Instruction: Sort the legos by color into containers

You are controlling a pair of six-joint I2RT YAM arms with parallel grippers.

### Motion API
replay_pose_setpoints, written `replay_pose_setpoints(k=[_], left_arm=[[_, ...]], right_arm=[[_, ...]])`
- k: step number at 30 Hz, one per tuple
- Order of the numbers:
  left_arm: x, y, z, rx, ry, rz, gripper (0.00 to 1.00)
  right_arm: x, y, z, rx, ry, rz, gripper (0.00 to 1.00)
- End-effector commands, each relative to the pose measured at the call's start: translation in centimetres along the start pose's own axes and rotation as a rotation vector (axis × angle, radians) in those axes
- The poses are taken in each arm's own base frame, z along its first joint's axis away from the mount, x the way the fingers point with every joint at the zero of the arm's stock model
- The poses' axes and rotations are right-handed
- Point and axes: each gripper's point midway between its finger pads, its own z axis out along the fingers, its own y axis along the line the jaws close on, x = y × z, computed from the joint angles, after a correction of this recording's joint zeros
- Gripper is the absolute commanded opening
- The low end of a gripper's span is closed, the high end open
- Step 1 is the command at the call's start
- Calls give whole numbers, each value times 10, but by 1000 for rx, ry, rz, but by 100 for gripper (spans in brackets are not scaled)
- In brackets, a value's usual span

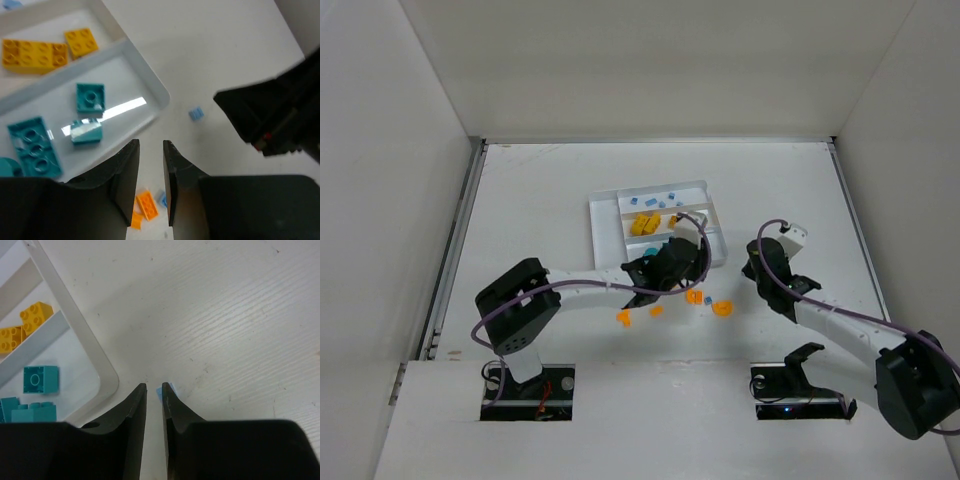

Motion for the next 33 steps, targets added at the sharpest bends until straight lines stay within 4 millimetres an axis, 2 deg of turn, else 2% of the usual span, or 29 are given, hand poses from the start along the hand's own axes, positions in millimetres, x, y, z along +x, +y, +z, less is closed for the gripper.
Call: replay_pose_setpoints(k=[1,7,15,18,25,33], left_arm=[[25,-6,-10,4,43,53,24],[71,-1,-12,-17,137,161,32],[111,-29,-19,50,211,280,37],[115,-35,-20,47,209,296,38],[117,-30,-15,-4,189,308,38],[124,-30,-9,-3,203,322,32]], right_arm=[[-6,-3,-3,22,-2,-11,27],[-2,2,-18,-21,10,34,28],[-3,-2,-26,-44,-3,39,29],[-2,-1,-26,-53,-2,40,29],[0,4,-21,-71,-6,44,29],[-2,9,-23,-100,-16,55,30]])
